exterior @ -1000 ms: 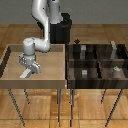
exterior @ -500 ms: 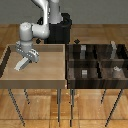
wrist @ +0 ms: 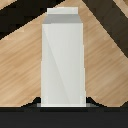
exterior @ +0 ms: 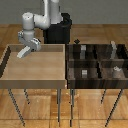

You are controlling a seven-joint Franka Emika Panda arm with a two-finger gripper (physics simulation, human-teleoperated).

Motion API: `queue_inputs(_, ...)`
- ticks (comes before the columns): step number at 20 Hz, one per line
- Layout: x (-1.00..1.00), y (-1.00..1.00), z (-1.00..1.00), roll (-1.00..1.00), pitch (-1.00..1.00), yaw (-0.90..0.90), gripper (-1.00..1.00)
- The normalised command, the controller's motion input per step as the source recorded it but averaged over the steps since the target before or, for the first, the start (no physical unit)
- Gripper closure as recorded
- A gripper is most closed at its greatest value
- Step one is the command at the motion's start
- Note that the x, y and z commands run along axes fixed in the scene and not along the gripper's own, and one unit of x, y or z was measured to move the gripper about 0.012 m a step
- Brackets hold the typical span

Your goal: Place the milk carton into the appropriate compartment.

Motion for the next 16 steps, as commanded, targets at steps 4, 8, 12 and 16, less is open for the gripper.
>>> queue_inputs(4,-1.0,0.0,0.0,0.0,0.0,0.0,1.0)
queue_inputs(8,-0.75,0.04,0.0,0.0,0.0,0.0,1.0)
queue_inputs(12,0.0,0.75,0.0,0.0,0.0,0.0,1.0)
queue_inputs(16,0.0,1.0,0.0,0.0,0.0,0.0,1.0)
